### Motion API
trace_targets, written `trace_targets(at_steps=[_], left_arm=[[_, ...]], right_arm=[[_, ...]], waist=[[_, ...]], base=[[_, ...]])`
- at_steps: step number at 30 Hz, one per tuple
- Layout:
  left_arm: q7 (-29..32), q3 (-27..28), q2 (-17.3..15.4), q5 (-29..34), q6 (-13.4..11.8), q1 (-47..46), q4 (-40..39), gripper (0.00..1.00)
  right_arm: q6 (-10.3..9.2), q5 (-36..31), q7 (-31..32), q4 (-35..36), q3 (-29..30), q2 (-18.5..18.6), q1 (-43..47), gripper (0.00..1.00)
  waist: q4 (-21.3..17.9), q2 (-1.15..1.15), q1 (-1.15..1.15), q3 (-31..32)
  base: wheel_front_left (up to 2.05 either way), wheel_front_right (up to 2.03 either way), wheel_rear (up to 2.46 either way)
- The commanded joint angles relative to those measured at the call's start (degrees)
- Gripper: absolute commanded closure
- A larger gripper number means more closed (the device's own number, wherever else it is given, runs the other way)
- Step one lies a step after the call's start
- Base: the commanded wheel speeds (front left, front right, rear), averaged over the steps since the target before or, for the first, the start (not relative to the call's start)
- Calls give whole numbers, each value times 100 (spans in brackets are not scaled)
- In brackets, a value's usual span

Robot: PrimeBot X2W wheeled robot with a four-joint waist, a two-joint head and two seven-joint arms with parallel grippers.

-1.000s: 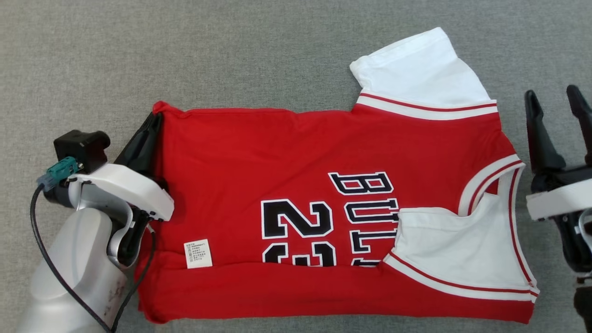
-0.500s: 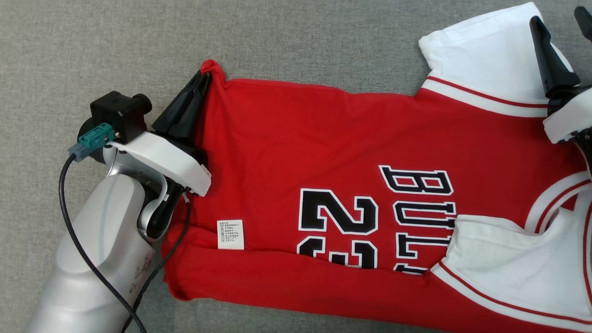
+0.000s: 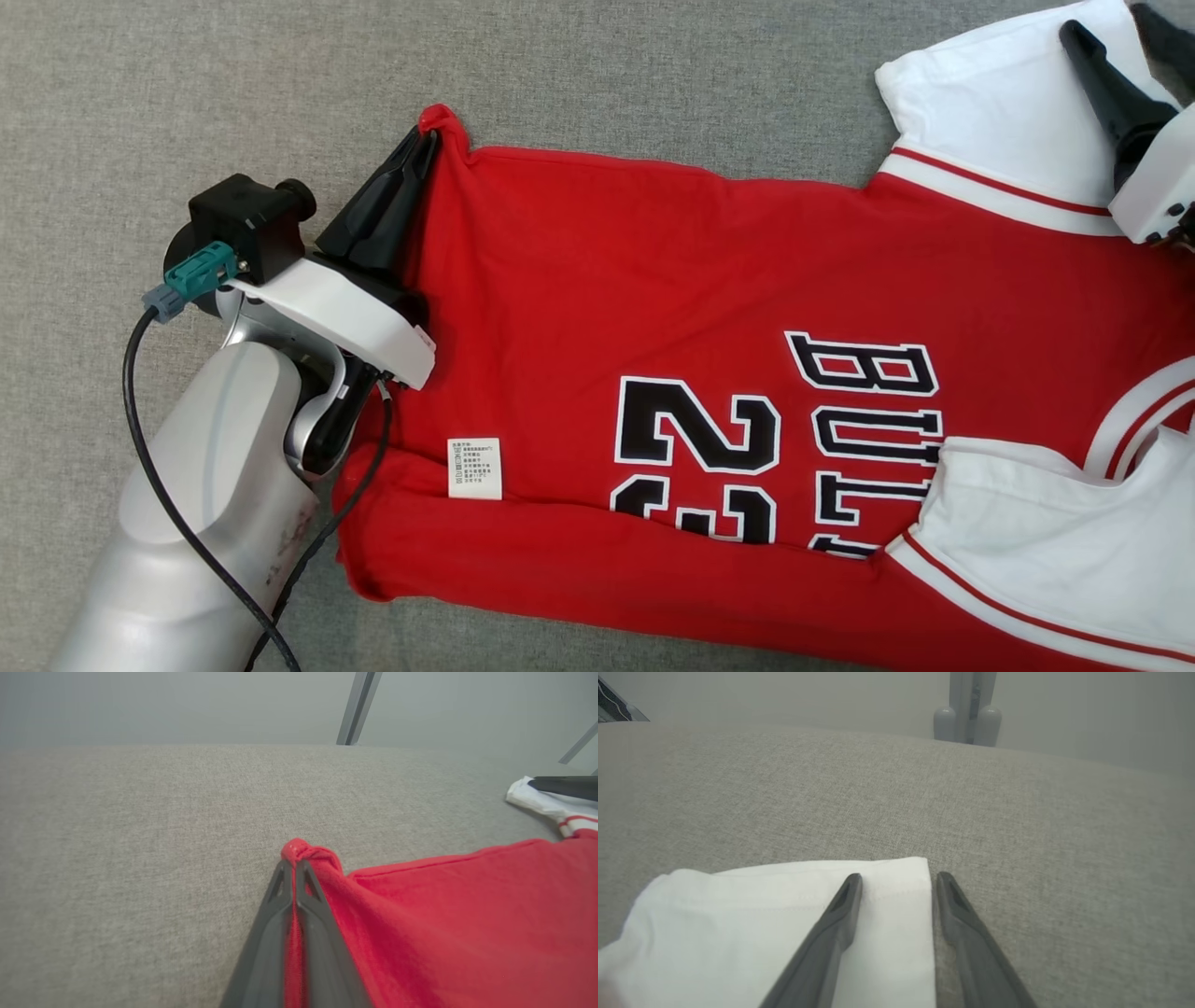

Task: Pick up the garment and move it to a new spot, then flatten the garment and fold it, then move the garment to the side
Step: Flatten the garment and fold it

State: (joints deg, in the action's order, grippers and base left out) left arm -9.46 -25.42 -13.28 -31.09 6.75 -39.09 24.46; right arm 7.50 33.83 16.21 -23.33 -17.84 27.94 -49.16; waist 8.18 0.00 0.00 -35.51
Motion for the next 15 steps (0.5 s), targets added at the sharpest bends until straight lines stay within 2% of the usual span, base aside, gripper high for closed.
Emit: trace_targets(at_steps=[1, 10, 15], left_arm=[[-7, -30, -2, 9, -21, -16, 71, 100], [-156, 37, -63, -27, -91, 55, -112, 100], [-228, 137, -199, -31, -223, 224, -439, 100]], right_arm=[[-1, 107, 91, -25, -72, 32, -5, 100], [-1, 271, -189, 528, -164, 182, -73, 100], [-1, 372, -373, 1014, -35, 221, 167, 100]], waist=[[-8, 0, 0, 0], [-79, 0, 0, 87], [-189, 0, 0, 213]], base=[[0, 0, 0], [0, 0, 0], [0, 0, 0]])
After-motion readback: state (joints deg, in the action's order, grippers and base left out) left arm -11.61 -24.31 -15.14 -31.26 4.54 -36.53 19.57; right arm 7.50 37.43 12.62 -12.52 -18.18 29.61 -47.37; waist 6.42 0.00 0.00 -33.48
